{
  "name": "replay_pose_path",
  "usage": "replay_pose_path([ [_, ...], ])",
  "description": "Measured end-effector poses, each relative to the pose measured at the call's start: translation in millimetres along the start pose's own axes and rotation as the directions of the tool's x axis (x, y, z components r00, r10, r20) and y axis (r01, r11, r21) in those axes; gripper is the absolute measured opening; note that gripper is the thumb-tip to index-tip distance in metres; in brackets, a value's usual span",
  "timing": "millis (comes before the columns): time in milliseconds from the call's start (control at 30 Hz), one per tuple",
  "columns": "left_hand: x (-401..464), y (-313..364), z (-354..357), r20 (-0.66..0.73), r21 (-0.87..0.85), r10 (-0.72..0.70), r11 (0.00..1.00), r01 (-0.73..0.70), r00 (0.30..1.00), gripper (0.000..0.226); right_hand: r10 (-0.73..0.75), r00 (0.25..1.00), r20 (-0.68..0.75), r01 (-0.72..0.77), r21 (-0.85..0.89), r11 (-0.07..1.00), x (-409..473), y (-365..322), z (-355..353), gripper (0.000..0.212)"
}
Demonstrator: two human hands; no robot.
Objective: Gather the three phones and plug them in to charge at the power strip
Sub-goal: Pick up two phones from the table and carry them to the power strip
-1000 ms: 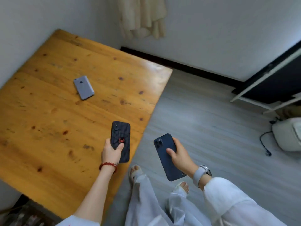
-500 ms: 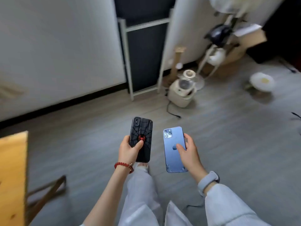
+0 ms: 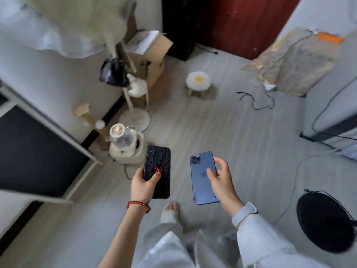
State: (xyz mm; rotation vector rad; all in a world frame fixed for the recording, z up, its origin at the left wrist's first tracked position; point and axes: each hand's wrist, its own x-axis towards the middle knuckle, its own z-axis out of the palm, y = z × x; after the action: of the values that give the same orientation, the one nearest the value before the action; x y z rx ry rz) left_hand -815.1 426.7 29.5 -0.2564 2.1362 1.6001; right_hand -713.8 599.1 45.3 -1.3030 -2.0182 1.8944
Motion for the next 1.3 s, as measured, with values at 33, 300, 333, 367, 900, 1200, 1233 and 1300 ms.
replay_pose_path([
  [33, 21, 18, 16, 0.029, 0.008, 0.002, 1.0, -0.003, 1.0, 0.016, 0.002, 1.0, -0.031, -0.001, 0.021, 1.0, 18, -13, -8, 0.031],
  [300, 143, 144, 197, 0.349, 0.164, 0.083, 0.975, -0.149, 0.933, 0.01, 0.107, 0.928, -0.357, -0.038, 0.196, 0.98, 134, -64, -108, 0.026],
  [333, 153, 156, 227, 0.393, 0.172, 0.101, 0.968, -0.181, 0.914, 0.011, 0.125, 0.912, -0.39, -0.039, 0.221, 0.974, 151, -66, -124, 0.026],
  [367, 164, 168, 257, 0.429, 0.176, 0.113, 0.963, -0.205, 0.896, 0.011, 0.144, 0.895, -0.423, -0.041, 0.243, 0.969, 170, -67, -141, 0.025],
  [900, 299, 373, 645, 0.591, 0.177, 0.153, 0.934, -0.312, 0.792, 0.022, 0.193, 0.83, -0.523, -0.054, 0.269, 0.962, 507, -181, -406, 0.019],
  [1200, 432, 468, 852, 0.696, 0.086, -0.015, 0.994, -0.062, 0.718, 0.036, 0.208, 0.828, -0.521, -0.131, 0.181, 0.975, 723, -247, -532, 0.01],
  [1233, 443, 481, 873, 0.713, 0.088, -0.026, 0.995, -0.053, 0.701, 0.038, 0.214, 0.826, -0.521, -0.142, 0.176, 0.974, 743, -258, -544, 0.01],
  [1300, 467, 509, 920, 0.733, 0.096, -0.053, 0.995, -0.026, 0.678, 0.04, 0.222, 0.829, -0.514, -0.156, 0.168, 0.973, 787, -283, -576, 0.012],
])
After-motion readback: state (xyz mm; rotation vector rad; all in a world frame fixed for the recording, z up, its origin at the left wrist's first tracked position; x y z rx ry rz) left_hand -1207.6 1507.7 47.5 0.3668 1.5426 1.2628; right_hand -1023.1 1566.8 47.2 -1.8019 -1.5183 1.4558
